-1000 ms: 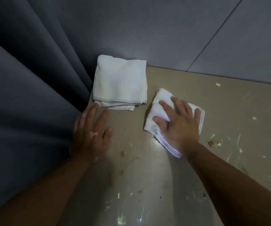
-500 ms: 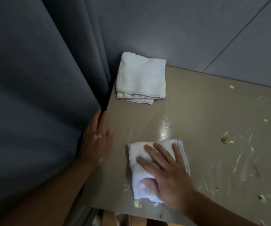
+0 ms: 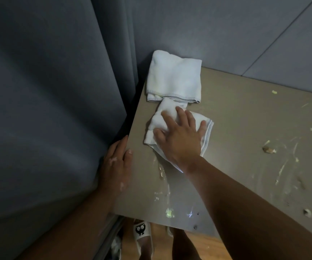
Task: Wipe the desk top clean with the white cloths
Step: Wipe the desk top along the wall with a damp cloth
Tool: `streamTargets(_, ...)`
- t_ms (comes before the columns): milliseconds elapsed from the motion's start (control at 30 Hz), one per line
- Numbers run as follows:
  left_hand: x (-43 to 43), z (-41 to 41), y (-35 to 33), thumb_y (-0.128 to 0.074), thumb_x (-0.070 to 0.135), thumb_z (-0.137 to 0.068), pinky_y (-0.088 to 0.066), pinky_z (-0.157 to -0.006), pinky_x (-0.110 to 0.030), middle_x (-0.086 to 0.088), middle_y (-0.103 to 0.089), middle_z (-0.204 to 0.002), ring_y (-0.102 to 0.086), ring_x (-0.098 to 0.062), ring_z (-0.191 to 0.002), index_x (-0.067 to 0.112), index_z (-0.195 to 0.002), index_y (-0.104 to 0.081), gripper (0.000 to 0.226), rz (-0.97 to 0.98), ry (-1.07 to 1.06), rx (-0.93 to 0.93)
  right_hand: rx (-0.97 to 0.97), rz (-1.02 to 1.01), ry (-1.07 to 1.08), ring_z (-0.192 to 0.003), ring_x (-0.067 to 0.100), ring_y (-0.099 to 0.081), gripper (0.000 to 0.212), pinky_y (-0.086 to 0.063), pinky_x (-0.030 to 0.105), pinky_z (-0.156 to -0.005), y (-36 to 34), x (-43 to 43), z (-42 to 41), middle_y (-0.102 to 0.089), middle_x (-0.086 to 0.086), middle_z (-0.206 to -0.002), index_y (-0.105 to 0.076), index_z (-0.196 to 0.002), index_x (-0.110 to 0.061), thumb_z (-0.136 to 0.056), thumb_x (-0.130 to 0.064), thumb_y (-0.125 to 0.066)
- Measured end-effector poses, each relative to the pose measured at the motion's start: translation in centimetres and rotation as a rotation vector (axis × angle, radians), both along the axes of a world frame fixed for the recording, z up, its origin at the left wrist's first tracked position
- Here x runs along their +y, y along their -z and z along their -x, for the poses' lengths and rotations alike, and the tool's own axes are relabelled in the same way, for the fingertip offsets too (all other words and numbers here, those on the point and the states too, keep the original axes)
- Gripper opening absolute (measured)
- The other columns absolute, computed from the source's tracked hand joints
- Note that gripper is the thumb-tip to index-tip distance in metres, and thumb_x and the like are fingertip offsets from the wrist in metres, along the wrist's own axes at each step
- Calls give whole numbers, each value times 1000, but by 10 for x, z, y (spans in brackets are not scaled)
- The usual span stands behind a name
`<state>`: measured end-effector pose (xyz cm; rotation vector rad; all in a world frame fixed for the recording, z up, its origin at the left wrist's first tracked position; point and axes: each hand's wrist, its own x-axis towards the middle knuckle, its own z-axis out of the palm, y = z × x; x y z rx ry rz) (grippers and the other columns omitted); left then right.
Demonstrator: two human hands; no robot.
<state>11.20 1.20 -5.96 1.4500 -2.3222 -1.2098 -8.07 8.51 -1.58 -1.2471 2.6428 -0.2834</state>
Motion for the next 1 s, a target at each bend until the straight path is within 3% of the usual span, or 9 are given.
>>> streamTargets(200,-6,-3,-6,-31,40,-105,-29,-109,-18,6,-51,-149,-47,-20,-141,38,-144,-51,43,-142,-61,126,10,-30,-200,-155,35,-25,59,-13,74,-118,-1,38,-47,-33,5,-167,-42,-153,-41,-101,-67,-35)
streamTargets(300,-9,-4,-11,-33,46,-109,-37,-117,-32,5,-62,-142,-56,-21,-134,39,-134,-64,40,-382,-170,216,-12,-16,-281,-155,33,-26,56,-11,73,-120,-2,63,-85,-34,4,-166,-43,-152,-41,-102,-66,-37)
streamTargets(333,-9,-2,-15,-32,50,-109,-44,-114,-37,5,-67,-135,-61,-19,-128,40,-130,-68,42,-449,-235,260,-19,-11,-300,-155,33,-27,56,-11,72,-120,-2,69,-96,-35,4,-166,-43,-151,-41,-102,-66,-38)
streamTargets(433,-10,6,-21,-32,48,-110,-54,-89,-29,2,-75,-117,-69,-16,-110,37,-125,-71,43,-459,-287,246,-28,-6,-344,-154,33,-28,55,-12,71,-120,1,76,-115,-37,3,-165,-44,-151,-39,-102,-64,-40)
streamTargets(500,-14,11,-23,-30,50,-109,-53,-88,-32,0,-72,-121,-68,-19,-107,37,-129,-66,44,-392,-239,146,-20,-11,-379,-155,33,-27,55,-13,71,-121,3,79,-114,-36,3,-165,-42,-152,-39,-103,-64,-38)
streamTargets(667,-13,20,-31,-44,47,-100,-39,-116,-47,-4,-38,-159,-46,-28,-137,42,-155,-34,56,-146,-69,-89,1,-11,-435,-153,32,-31,56,-16,68,-121,6,104,-96,-38,2,-163,-43,-151,-39,-101,-63,-44)
streamTargets(733,-2,27,-36,-47,44,-99,-34,-117,-44,-5,-32,-162,-37,-29,-143,31,-157,-34,60,80,90,-162,24,12,-406,-149,30,-37,55,-20,67,-119,7,130,-84,-42,1,-160,-49,-148,-39,-99,-62,-51)
streamTargets(833,9,42,-33,-41,46,-93,-28,-122,-55,-16,-39,-157,-35,-37,-145,15,-151,-46,65,384,281,-166,62,-21,-349,-147,30,-41,58,-25,67,-116,4,176,-56,-44,1,-158,-54,-146,-36,-93,-58,-59)
streamTargets(1000,26,61,-21,-37,44,-98,-19,-125,-58,-14,-35,-162,-27,-32,-151,22,-151,-47,58,453,456,-219,62,-134,-204,-148,34,-39,59,-23,69,-118,5,249,-6,-43,6,-160,-53,-149,-35,-99,-64,-42)
